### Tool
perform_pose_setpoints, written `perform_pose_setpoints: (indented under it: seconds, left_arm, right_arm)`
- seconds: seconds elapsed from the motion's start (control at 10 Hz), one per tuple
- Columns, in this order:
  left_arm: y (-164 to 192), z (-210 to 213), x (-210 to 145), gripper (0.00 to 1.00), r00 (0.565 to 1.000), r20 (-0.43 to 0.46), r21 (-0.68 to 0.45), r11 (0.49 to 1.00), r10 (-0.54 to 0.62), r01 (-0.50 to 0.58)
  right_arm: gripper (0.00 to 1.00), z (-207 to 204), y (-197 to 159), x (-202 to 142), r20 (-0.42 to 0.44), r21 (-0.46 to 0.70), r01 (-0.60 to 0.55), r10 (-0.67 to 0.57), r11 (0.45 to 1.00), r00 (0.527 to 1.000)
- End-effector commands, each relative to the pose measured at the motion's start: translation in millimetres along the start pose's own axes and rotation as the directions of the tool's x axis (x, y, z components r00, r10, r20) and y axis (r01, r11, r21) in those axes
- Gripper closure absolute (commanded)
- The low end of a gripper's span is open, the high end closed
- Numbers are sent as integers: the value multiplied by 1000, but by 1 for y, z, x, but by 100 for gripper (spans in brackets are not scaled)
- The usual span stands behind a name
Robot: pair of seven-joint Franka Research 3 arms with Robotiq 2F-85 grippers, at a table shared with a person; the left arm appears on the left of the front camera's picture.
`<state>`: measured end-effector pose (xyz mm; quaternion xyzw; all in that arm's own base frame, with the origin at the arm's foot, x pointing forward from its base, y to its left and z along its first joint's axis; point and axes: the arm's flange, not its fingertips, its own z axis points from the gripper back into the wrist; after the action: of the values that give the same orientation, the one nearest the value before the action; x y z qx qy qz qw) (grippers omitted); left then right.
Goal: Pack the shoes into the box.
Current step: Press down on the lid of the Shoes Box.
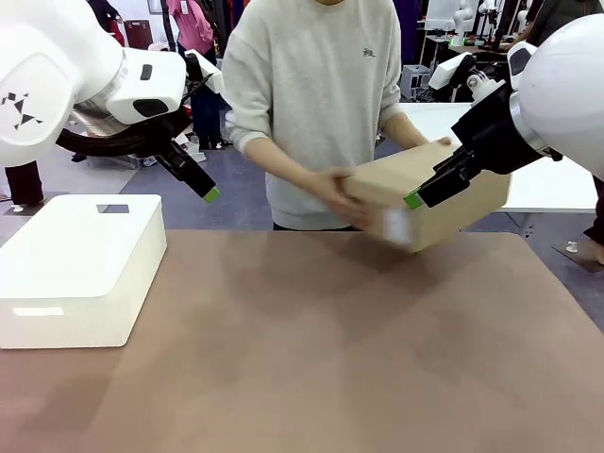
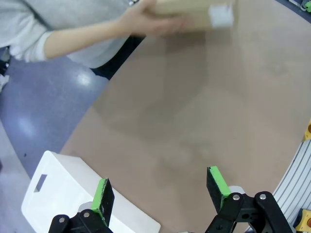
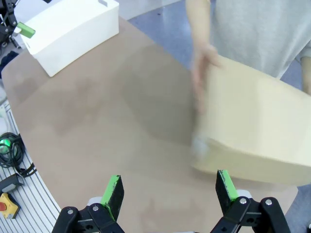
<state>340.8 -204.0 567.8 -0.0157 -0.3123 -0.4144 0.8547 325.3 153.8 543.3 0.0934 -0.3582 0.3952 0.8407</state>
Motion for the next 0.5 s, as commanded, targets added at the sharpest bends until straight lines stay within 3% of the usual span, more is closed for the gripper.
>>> perform_pose_setpoints:
  seconds: [0.0,0.4]
  left_arm:
    - [2,0,-1,0,1000,-3,1,1000,-5,5]
    - [2,0,-1,0,1000,-3,1,1000,-5,5]
  right_arm:
    - [0,0,0,0,1,2,-5,5,1000,1000]
    - [0,0,0,0,1,2,-5,5,1000,1000]
